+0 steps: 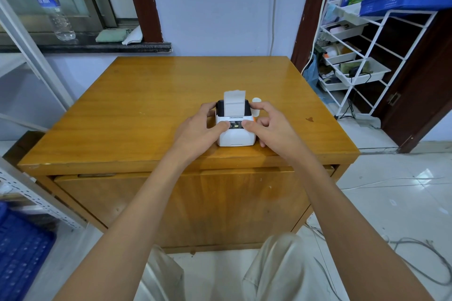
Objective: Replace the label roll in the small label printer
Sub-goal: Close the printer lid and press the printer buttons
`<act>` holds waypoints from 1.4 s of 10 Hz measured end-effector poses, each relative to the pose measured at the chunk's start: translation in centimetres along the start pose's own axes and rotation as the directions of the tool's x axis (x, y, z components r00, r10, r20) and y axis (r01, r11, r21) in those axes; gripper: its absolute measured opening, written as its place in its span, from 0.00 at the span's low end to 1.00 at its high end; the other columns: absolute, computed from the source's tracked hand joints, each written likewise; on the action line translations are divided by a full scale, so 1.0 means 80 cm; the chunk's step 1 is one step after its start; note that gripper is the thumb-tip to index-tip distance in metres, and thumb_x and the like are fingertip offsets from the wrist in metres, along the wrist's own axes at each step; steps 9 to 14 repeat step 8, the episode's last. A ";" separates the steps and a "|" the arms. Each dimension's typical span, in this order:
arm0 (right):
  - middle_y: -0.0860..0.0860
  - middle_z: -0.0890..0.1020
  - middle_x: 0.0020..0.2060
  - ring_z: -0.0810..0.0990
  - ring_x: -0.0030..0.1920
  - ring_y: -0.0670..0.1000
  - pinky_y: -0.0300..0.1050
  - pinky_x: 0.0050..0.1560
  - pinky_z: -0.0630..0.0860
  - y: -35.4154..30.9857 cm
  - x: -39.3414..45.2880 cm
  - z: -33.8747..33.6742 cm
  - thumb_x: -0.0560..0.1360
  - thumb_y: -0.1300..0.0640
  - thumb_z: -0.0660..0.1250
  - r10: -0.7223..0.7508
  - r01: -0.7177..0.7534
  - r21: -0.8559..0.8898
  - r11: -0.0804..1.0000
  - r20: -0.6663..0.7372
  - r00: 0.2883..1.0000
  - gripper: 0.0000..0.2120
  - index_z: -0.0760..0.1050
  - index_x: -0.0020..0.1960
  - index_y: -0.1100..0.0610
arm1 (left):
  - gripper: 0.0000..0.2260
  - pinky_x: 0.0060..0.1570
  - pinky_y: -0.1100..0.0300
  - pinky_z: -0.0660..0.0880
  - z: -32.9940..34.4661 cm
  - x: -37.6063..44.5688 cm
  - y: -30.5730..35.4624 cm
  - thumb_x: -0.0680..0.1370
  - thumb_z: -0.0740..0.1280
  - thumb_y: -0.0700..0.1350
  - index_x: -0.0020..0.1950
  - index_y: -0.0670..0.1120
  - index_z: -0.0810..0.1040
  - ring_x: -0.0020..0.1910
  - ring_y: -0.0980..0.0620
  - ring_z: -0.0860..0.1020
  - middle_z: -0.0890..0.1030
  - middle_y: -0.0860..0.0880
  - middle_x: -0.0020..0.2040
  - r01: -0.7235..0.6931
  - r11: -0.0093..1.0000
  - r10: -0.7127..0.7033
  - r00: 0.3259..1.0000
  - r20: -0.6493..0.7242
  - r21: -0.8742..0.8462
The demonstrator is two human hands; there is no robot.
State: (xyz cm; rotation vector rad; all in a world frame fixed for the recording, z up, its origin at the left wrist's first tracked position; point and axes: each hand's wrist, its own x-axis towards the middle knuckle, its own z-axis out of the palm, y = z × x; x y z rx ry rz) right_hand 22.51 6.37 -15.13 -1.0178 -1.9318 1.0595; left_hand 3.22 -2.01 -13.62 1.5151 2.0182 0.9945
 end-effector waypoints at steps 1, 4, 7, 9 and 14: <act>0.54 0.72 0.33 0.73 0.30 0.46 0.32 0.29 0.70 -0.002 -0.001 0.000 0.80 0.49 0.71 0.001 -0.001 -0.003 1.000 0.005 1.000 0.23 0.71 0.73 0.50 | 0.35 0.69 0.47 0.72 -0.001 -0.001 0.001 0.72 0.64 0.62 0.80 0.57 0.66 0.72 0.49 0.76 0.77 0.54 0.75 -0.001 1.000 0.001 1.000 0.001 -0.003; 0.54 0.74 0.33 0.74 0.30 0.45 0.33 0.29 0.70 -0.004 -0.002 0.000 0.80 0.48 0.71 0.015 -0.015 -0.007 1.000 0.002 1.000 0.24 0.71 0.74 0.49 | 0.35 0.66 0.51 0.72 0.001 0.000 0.002 0.74 0.63 0.61 0.81 0.55 0.65 0.73 0.48 0.75 0.76 0.53 0.76 -0.031 0.999 0.032 0.999 -0.013 0.044; 0.52 0.76 0.33 0.75 0.30 0.43 0.38 0.34 0.73 -0.012 -0.006 0.000 0.80 0.47 0.70 0.030 -0.030 -0.025 0.999 -0.002 1.000 0.25 0.70 0.74 0.49 | 0.29 0.61 0.53 0.72 0.003 0.002 -0.001 0.80 0.67 0.56 0.80 0.53 0.66 0.72 0.48 0.75 0.77 0.53 0.75 -0.057 0.995 0.064 0.995 -0.071 0.084; 0.50 0.77 0.32 0.74 0.28 0.42 0.38 0.32 0.73 -0.018 -0.010 0.003 0.80 0.47 0.70 0.041 -0.042 -0.039 0.998 -0.004 0.999 0.23 0.71 0.73 0.48 | 0.31 0.63 0.50 0.75 0.003 -0.005 0.004 0.80 0.67 0.57 0.81 0.53 0.64 0.71 0.47 0.76 0.76 0.53 0.76 -0.085 0.992 0.093 0.992 -0.086 0.095; 0.50 0.77 0.32 0.74 0.28 0.42 0.38 0.32 0.73 -0.018 -0.010 0.003 0.80 0.47 0.70 0.041 -0.042 -0.039 0.998 -0.004 0.999 0.23 0.71 0.73 0.48 | 0.31 0.63 0.50 0.75 0.003 -0.005 0.004 0.80 0.67 0.57 0.81 0.53 0.64 0.71 0.47 0.76 0.76 0.53 0.76 -0.085 0.992 0.093 0.992 -0.086 0.095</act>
